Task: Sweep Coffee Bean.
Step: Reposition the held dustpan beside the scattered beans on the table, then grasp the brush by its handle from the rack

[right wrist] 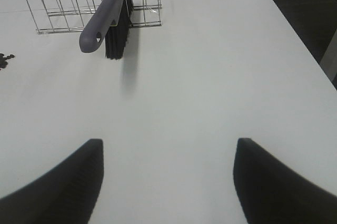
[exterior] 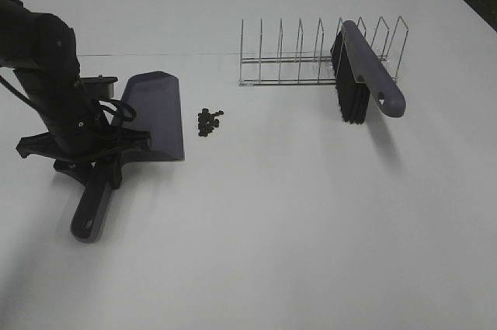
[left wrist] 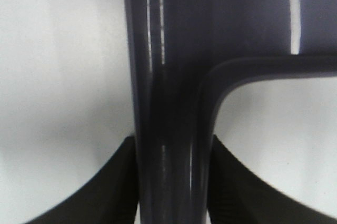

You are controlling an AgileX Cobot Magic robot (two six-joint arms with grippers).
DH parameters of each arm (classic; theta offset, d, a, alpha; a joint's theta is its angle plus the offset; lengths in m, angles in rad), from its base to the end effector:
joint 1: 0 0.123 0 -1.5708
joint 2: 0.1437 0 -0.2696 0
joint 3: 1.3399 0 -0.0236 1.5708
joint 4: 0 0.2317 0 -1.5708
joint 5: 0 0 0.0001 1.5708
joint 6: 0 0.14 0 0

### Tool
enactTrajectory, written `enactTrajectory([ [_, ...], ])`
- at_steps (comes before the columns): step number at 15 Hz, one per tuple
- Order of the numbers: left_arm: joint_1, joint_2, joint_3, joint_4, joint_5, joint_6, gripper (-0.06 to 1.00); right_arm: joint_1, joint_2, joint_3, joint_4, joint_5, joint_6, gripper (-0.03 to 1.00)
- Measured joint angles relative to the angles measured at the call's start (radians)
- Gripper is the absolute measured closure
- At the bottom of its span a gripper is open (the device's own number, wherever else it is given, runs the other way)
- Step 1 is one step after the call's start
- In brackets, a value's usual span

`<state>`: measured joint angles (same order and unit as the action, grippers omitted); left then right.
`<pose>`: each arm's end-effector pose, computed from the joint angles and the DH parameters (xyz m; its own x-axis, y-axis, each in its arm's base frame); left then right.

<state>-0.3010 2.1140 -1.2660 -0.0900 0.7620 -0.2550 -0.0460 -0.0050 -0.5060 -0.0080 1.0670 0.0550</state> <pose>0.3431 -0.1156 0.0492 -0.9994 -0.0187 -0.0279 -0.0165 0.9971 -0.0746 0.0359 -0.0026 0.2469 -0.4481 0.0718 -0.8911 0.0752 0.9963 0.0424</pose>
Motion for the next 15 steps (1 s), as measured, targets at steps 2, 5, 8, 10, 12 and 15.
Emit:
enactTrajectory([
  [2, 0.000, -0.005, 0.000, 0.007, -0.004, -0.005, 0.60, 0.000, 0.000, 0.000, 0.000, 0.000, 0.000, 0.36],
  [5, 0.000, -0.023, 0.002, 0.023, 0.006, -0.006, 0.60, 0.000, 0.000, 0.000, 0.000, 0.000, 0.000, 0.36],
  [8, 0.000, -0.090, 0.002, 0.032, 0.029, -0.007, 0.60, 0.000, 0.000, 0.000, 0.000, 0.000, 0.000, 0.36],
  [10, 0.000, -0.118, 0.002, 0.055, 0.059, -0.007, 0.60, 0.000, 0.000, 0.000, 0.000, 0.000, 0.000, 0.36],
  [12, 0.000, -0.119, 0.002, 0.067, 0.067, -0.007, 0.60, 0.000, 0.000, 0.000, 0.001, 0.000, 0.000, 0.36],
  [15, 0.000, -0.119, 0.002, 0.067, 0.067, -0.007, 0.60, 0.000, 0.012, -0.008, 0.008, -0.023, 0.000, 0.36],
])
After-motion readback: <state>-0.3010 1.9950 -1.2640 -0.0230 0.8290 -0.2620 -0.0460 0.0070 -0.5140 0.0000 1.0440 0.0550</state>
